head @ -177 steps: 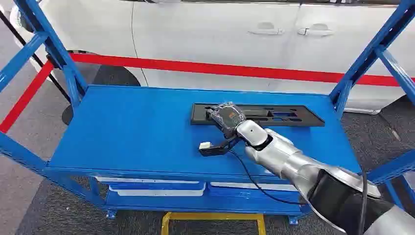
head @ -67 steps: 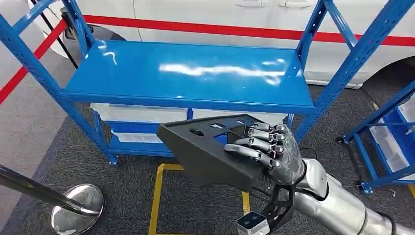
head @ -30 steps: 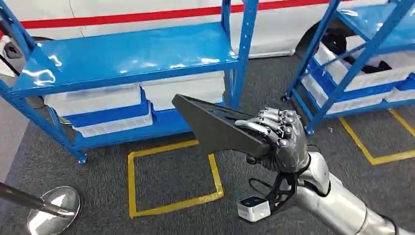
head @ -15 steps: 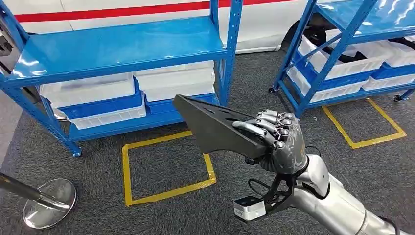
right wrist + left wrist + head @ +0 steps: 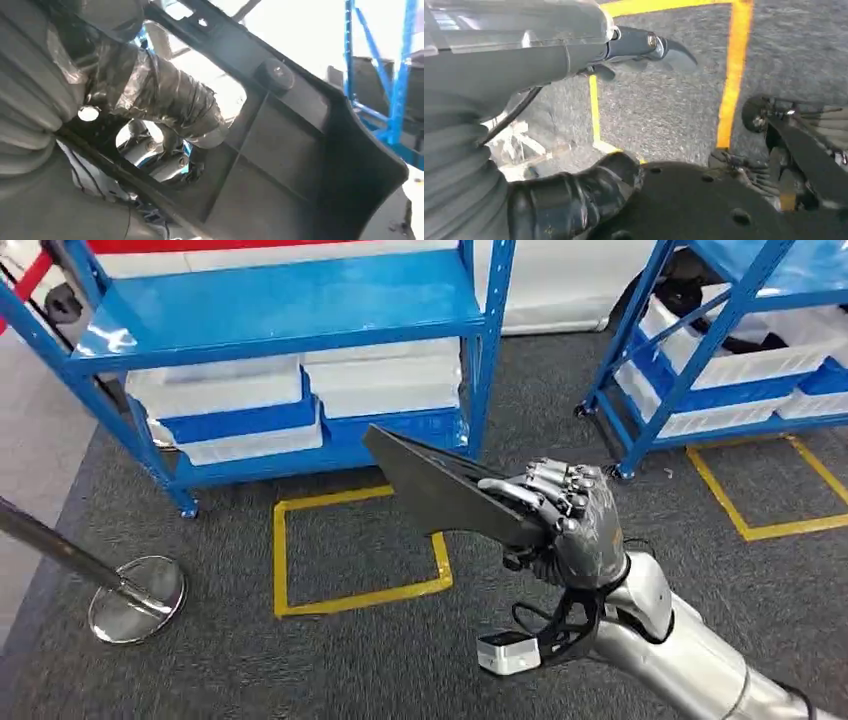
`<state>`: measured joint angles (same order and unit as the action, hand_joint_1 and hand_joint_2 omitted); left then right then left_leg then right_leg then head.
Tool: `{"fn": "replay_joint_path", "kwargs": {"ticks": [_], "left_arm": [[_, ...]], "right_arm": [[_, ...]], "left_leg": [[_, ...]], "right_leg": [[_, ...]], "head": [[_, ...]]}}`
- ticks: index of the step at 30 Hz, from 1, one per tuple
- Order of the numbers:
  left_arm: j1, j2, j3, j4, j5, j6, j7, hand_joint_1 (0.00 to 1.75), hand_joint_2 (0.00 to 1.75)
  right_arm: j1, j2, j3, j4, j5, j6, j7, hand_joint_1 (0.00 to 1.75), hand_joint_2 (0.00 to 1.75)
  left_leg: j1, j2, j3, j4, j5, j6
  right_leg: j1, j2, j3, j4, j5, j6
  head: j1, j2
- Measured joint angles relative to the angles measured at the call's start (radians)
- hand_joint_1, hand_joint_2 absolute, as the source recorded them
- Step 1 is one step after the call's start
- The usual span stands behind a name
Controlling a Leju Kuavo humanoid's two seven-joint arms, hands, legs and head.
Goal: Take the parts from the cabinet and place them on the table.
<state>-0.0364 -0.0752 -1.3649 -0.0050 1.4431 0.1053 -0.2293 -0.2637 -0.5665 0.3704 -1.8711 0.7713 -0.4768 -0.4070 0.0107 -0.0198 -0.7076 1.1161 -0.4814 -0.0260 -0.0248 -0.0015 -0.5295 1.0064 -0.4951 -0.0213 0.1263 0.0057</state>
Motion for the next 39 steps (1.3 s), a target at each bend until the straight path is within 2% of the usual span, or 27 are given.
{"fn": "replay_joint_path", "kwargs": {"ticks": [2, 3, 4, 5, 7, 8, 9, 12, 13, 14, 15, 17, 18, 19, 21, 22, 24, 27, 28, 30, 32, 33, 35, 36, 37, 38, 39], "left_arm": [[0.001, 0.0, 0.0, 0.0, 0.0, 0.0, 0.0, 0.0, 1.75], [0.0, 0.0, 0.0, 0.0, 0.0, 0.0, 0.0, 0.0, 1.75], [0.0, 0.0, 0.0, 0.0, 0.0, 0.0, 0.0, 0.0, 1.75], [0.0, 0.0, 0.0, 0.0, 0.0, 0.0, 0.0, 0.0, 1.75], [0.0, 0.0, 0.0, 0.0, 0.0, 0.0, 0.0, 0.0, 1.75], [0.0, 0.0, 0.0, 0.0, 0.0, 0.0, 0.001, 0.0, 1.75], [0.0, 0.0, 0.0, 0.0, 0.0, 0.0, 0.0, 0.0, 1.75], [0.0, 0.001, 0.0, 0.0, 0.0, 0.0, 0.001, 0.0, 1.75], [0.001, 0.0, 0.0, 0.0, 0.0, 0.0, 0.002, 0.0, 1.75], [-0.001, -0.002, 0.0, 0.0, 0.0, 0.0, 0.002, 0.0, 1.75], [-0.002, -0.002, 0.0, 0.0, 0.0, 0.0, 0.003, 0.0, 1.75], [-0.003, -0.002, 0.0, 0.0, 0.0, -0.001, 0.003, 0.0, 1.75], [-0.003, -0.002, 0.0, 0.0, 0.0, -0.001, 0.003, 0.0, 1.75], [-0.003, -0.002, 0.0, 0.0, 0.0, -0.001, 0.003, 0.0, 1.75], [-0.003, -0.002, 0.0, 0.0, 0.0, -0.001, 0.002, 0.0, 1.75], [-0.004, -0.002, 0.0, 0.0, 0.0, -0.002, 0.002, 0.0, 1.75], [-0.007, -0.006, 0.0, 0.0, -0.001, -0.003, 0.002, 0.0, 1.75], [0.001, -0.006, 0.0, 0.0, -0.003, -0.003, 0.0, 0.0, 1.75], [0.004, -0.003, 0.0, 0.002, -0.005, -0.003, 0.0, 0.0, 1.75], [-0.001, -0.003, 0.0, 0.002, -0.007, -0.004, -0.001, 0.0, 1.75], [-0.003, -0.003, 0.0, 0.002, -0.007, -0.006, -0.004, 0.0, 1.75], [-0.003, -0.003, 0.0, 0.002, -0.007, -0.014, -0.011, 0.0, 1.75], [-0.003, -0.002, 0.0, 0.002, -0.007, -0.026, -0.018, 0.0, 1.75], [-0.003, -0.001, 0.0, 0.002, -0.007, -0.028, -0.019, 0.0, 1.75], [-0.004, -0.001, 0.0, 0.002, -0.007, -0.029, -0.019, 0.0, 1.75], [-0.005, 0.0, 0.0, 0.002, -0.007, -0.031, -0.02, 0.0, 1.75], [-0.005, 0.001, 0.0, 0.003, -0.007, -0.033, -0.02, 0.0, 1.75]], "right_arm": [[0.001, 0.0, 0.0, 0.001, 0.0, 0.0, 0.0, 1.75, 1.75], [0.001, 0.0, 0.0, 0.002, 0.0, 0.0, 0.0, 1.75, 1.75], [0.001, 0.0, 0.0, 0.002, 0.0, 0.0, 0.0, 1.75, 1.75], [0.001, 0.0, 0.0, 0.002, 0.0, 0.0, 0.0, 1.75, 1.75], [0.001, 0.0, 0.0, 0.002, 0.0, 0.0, 0.0, 1.75, 1.75], [0.002, -0.001, -0.001, 0.002, -0.001, 0.0, 0.0, 1.75, 1.75], [0.001, -0.001, -0.002, 0.002, -0.001, 0.0, 0.0, 1.75, 1.75], [0.0, -0.001, -0.002, 0.002, -0.002, 0.0, 0.0, 1.75, 1.75], [0.0, -0.002, -0.002, 0.003, -0.002, 0.0, 0.0, 1.75, 1.75], [0.001, -0.002, -0.002, 0.003, -0.002, 0.0, 0.0, 1.75, 1.75], [0.001, -0.004, -0.002, 0.003, -0.002, 0.0, 0.0, 1.75, 1.75], [0.002, -0.005, -0.002, 0.005, -0.002, 0.001, 0.0, 1.75, 1.75], [0.002, -0.005, -0.002, 0.007, -0.002, 0.001, 0.0, 1.75, 1.75], [0.002, -0.005, -0.002, 0.008, -0.002, 0.001, 0.0, 1.75, 1.75], [0.002, -0.005, -0.002, 0.009, -0.002, 0.001, 0.0, 1.75, 1.75], [0.001, -0.005, -0.002, 0.009, -0.002, 0.001, 0.0, 1.75, 1.75], [0.001, -0.006, -0.003, 0.009, -0.002, 0.001, 0.0, 1.75, 1.75], [-0.002, -0.006, -0.004, 0.009, -0.002, 0.002, 0.003, 1.75, 1.75], [-0.002, -0.006, -0.004, 0.01, -0.002, 0.003, 0.003, 1.75, 1.75], [-0.005, -0.005, -0.002, 0.01, 0.001, 0.005, 0.003, 1.75, 1.75], [-0.003, -0.005, -0.002, 0.011, 0.002, 0.005, 0.003, 1.75, 1.75], [-0.003, -0.005, -0.001, 0.011, 0.002, 0.005, 0.005, 1.75, 1.75], [-0.001, -0.005, 0.0, 0.011, 0.002, 0.005, 0.006, 1.75, 1.75], [-0.001, -0.005, 0.0, 0.011, 0.002, 0.005, 0.006, 1.75, 1.75], [-0.002, -0.005, 0.0, 0.011, 0.002, 0.005, 0.006, 1.75, 1.75], [-0.003, -0.005, 0.0, 0.01, 0.002, 0.005, 0.006, 1.75, 1.75], [-0.001, -0.005, -0.002, 0.008, 0.002, 0.004, 0.007, 1.75, 1.75]], "left_leg": [[0.004, 0.011, -0.031, 0.141, -0.083, -0.011], [0.005, 0.013, -0.033, 0.188, -0.087, -0.015], [0.006, 0.014, -0.02, 0.196, -0.063, -0.018], [0.008, 0.015, 0.01, 0.17, -0.025, -0.021], [0.01, 0.045, 0.129, 0.016, 0.032, -0.019], [0.003, 0.087, 0.171, -0.058, -0.012, -0.019], [-0.008, 0.086, 0.194, -0.1, -0.02, -0.007], [-0.01, 0.056, 0.178, -0.105, -0.01, 0.019], [-0.003, 0.047, 0.177, -0.117, 0.002, 0.038], [-0.003, 0.041, 0.166, -0.116, 0.013, 0.049], [-0.004, 0.034, 0.154, -0.116, 0.022, 0.061], [-0.01, 0.016, 0.127, -0.113, 0.042, 0.071], [-0.013, 0.004, 0.113, -0.11, 0.052, 0.072], [-0.016, -0.008, 0.098, -0.107, 0.062, 0.072], [-0.018, -0.036, 0.066, -0.096, 0.081, 0.069], [-0.018, -0.049, 0.054, -0.091, 0.089, 0.066], [-0.022, -0.071, 0.034, -0.084, 0.11, 0.057], [-0.015, -0.111, 0.026, -0.103, 0.149, 0.039], [-0.023, -0.123, 0.02, -0.106, 0.159, 0.032], [-0.019, -0.031, -0.006, -0.037, 0.044, 0.026], [-0.006, 0.006, -0.029, 0.097, -0.074, 0.01], [0.0, 0.01, -0.037, 0.162, -0.089, 0.003], [0.011, 0.015, -0.025, 0.222, 0.005, -0.012], [0.014, 0.018, 0.001, 0.204, 0.059, -0.016], [0.017, 0.031, 0.049, 0.153, 0.079, -0.018], [0.018, 0.069, 0.118, 0.069, 0.053, -0.019], [0.008, 0.114, 0.207, -0.049, -0.018, -0.022]], "right_leg": [[0.002, -0.024, -0.022, 0.003, 0.016, 0.0], [0.002, -0.039, -0.037, 0.007, 0.024, 0.001], [0.002, -0.051, -0.051, 0.011, 0.03, 0.003], [0.001, -0.063, -0.066, 0.018, 0.035, 0.005], [0.0, -0.085, -0.087, 0.033, 0.042, 0.014], [0.004, -0.094, -0.093, 0.036, 0.045, 0.018], [0.006, -0.104, -0.093, 0.039, 0.05, 0.025], [0.009, -0.139, -0.092, 0.033, 0.07, 0.042], [0.004, -0.128, -0.098, 0.037, 0.06, 0.049], [0.001, -0.068, -0.104, 0.06, 0.019, 0.054], [0.001, -0.03, -0.12, 0.115, -0.042, 0.051], [0.005, -0.005, -0.158, 0.264, -0.139, 0.051], [0.005, -0.003, -0.166, 0.315, -0.153, 0.049], [0.006, -0.002, -0.158, 0.329, -0.141, 0.046], [0.01, 0.004, -0.078, 0.235, -0.066, 0.036], [0.012, 0.025, -0.021, 0.154, -0.041, 0.027], [0.011, 0.103, 0.058, 0.014, -0.071, 0.014], [0.019, 0.063, 0.05, 0.011, -0.055, 0.014], [0.004, 0.045, 0.037, -0.001, -0.04, 0.008], [0.003, 0.01, 0.016, -0.004, -0.015, -0.01], [0.005, -0.019, -0.011, -0.002, 0.007, -0.008], [0.004, -0.033, -0.028, -0.002, 0.014, -0.004], [0.0, -0.066, -0.062, 0.004, 0.035, 0.005], [-0.002, -0.081, -0.078, 0.009, 0.043, 0.01], [-0.004, -0.094, -0.093, 0.015, 0.05, 0.015], [-0.001, -0.104, -0.094, 0.024, 0.055, 0.022], [0.0, -0.115, -0.098, 0.03, 0.058, 0.028]], "head": [[0.0, 0.0], [0.0, 0.0], [0.0, 0.0], [0.0, 0.0], [0.0, 0.0], [0.0, 0.0], [0.001, 0.0], [0.0, 0.0], [0.001, 0.0], [0.001, 0.0], [0.001, 0.0], [0.0, 0.0], [0.001, 0.0], [0.0, 0.0], [0.001, 0.0], [0.0, 0.0], [0.0, 0.0], [0.0, 0.0], [0.001, 0.0], [-0.002, 0.0], [-0.003, 0.0], [-0.002, 0.0], [-0.003, 0.0], [-0.002, 0.0], [-0.003, 0.0], [-0.003, 0.0], [-0.002, 0.0]]}}
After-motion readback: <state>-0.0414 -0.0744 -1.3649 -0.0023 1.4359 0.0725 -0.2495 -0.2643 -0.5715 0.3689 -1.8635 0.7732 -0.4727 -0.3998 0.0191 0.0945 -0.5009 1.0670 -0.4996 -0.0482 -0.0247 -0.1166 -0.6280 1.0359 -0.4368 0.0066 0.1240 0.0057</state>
